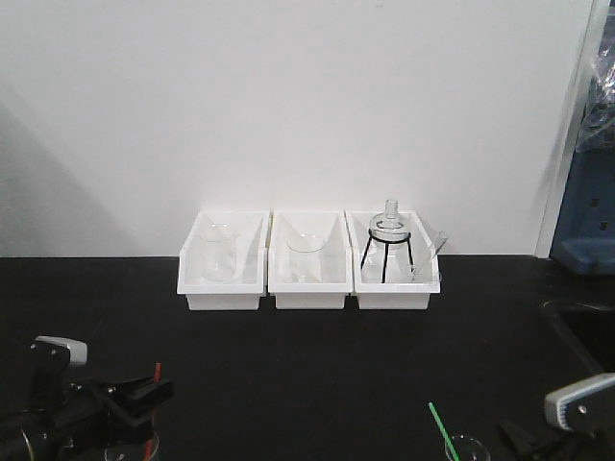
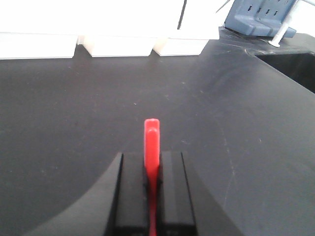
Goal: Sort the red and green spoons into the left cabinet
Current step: 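Reach the left gripper to the red spoon and right to the green spoon, then close both grippers on the spoon handles and lift them from the beakers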
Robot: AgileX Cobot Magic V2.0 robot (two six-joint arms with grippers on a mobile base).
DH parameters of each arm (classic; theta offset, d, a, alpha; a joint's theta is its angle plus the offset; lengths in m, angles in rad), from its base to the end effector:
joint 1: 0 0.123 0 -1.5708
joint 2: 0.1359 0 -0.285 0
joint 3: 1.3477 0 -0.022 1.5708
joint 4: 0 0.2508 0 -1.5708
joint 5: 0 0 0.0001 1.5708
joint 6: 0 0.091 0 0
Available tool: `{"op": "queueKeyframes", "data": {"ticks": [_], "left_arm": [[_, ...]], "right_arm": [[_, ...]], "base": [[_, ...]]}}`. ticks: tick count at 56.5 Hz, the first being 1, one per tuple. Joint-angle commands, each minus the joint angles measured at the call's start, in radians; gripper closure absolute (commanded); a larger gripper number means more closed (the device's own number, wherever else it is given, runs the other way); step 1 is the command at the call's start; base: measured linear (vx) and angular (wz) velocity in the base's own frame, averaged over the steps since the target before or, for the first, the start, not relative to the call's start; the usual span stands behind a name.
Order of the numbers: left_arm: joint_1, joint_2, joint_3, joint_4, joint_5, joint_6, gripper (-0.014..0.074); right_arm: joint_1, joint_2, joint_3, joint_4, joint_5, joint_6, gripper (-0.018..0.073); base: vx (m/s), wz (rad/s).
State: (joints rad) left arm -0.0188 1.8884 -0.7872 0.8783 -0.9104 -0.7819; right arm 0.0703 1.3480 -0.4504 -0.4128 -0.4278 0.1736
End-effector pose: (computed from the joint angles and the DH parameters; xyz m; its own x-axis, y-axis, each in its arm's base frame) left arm 0.3434 -0.0617 0.1547 -0.4023 -0.1073 -0.9092 0.5381 0.7757 -0.3297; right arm 0.2445 0.0324 0.2041 -0.3484 -0.2263 -0.9096 -0.2986 0.9466 -0.1212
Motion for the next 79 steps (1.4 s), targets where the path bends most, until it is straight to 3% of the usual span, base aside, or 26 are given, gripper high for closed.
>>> {"op": "queueKeyframes", "data": {"ticks": [1, 11, 20, 42, 64, 79], "left_arm": [[-0.005, -0.043, -0.025, -0.036, -0.079, -0.001, 0.0566], [-0.005, -0.043, -0.025, -0.036, -0.076, -0.001, 0.0566], [-0.005, -0.043, -0.025, -0.037, -0.076, -0.001, 0.0566], [-0.005, -0.043, -0.025, -0.112, -0.068, 0.001, 0.0566], [-0.005, -0.043, -0.025, -0.114, -0.066, 0.029, 0.0566], [-0.005, -0.043, -0.025, -0.114, -0.067, 0.062, 0.0566]], "right_arm": [[0.003, 0.035, -0.086, -0.071, -0.091, 0.051, 0.0124], [0.003, 0.141, -0.167, -0.263, -0.14, 0.236, 0.0125], [0.003, 0.212, -0.209, -0.37, -0.192, 0.291, 0.0125], [0.003, 0.345, -0.272, -0.375, -0.248, 0.294, 0.0125], [0.003, 0.443, -0.308, -0.377, -0.319, 0.294, 0.0125], [0.003, 0.452, -0.308, -0.385, -0.314, 0.294, 0.0221]], "base": [[0.0, 0.0], [0.0, 0.0], [0.0, 0.0], [0.0, 0.0], [0.0, 0.0], [0.0, 0.0]]}}
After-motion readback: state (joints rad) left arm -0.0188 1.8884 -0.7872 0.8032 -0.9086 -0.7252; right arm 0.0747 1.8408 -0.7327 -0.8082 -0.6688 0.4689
